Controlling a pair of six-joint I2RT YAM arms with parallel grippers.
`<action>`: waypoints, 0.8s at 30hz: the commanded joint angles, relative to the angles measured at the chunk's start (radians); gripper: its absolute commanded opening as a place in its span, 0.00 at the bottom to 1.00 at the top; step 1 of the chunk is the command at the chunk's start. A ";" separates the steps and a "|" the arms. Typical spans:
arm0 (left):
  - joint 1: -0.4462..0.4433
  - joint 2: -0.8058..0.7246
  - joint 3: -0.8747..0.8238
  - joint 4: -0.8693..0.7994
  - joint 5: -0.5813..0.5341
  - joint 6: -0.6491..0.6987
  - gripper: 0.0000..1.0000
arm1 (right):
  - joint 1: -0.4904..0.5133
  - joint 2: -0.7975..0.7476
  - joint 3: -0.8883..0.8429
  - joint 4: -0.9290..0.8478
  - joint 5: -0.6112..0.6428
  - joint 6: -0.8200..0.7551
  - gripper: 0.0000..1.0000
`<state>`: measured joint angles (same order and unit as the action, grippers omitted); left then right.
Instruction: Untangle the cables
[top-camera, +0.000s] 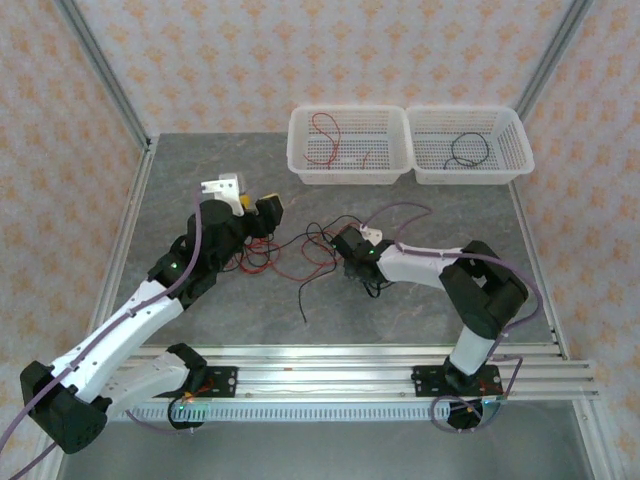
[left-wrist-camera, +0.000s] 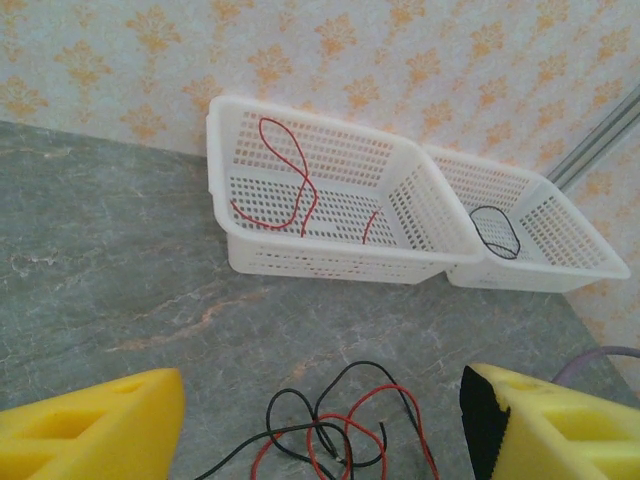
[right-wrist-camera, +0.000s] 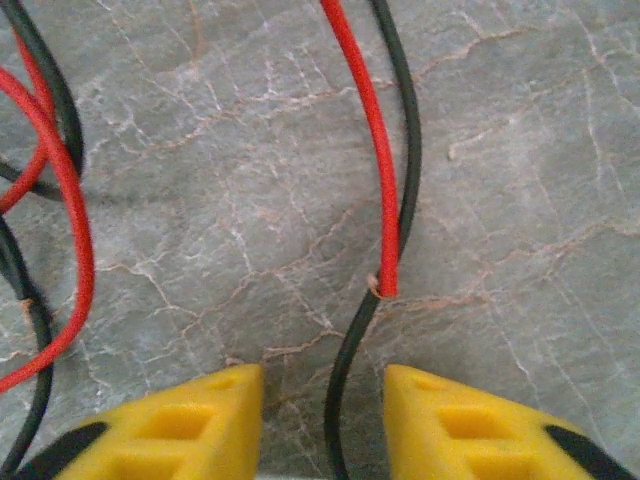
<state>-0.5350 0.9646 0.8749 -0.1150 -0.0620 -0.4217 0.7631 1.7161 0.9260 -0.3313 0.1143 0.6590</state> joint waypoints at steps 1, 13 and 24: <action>0.006 -0.024 -0.013 0.015 -0.021 0.003 0.74 | 0.005 0.031 0.029 -0.019 0.034 0.014 0.30; 0.012 -0.053 -0.031 0.016 -0.025 0.006 0.74 | 0.013 0.028 0.070 -0.055 0.039 -0.001 0.04; 0.015 -0.038 -0.029 0.012 -0.011 -0.021 0.74 | 0.019 -0.118 0.068 -0.071 0.013 -0.048 0.00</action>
<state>-0.5339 0.9291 0.8543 -0.1150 -0.0647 -0.4229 0.7712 1.6978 0.9691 -0.3916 0.1242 0.6426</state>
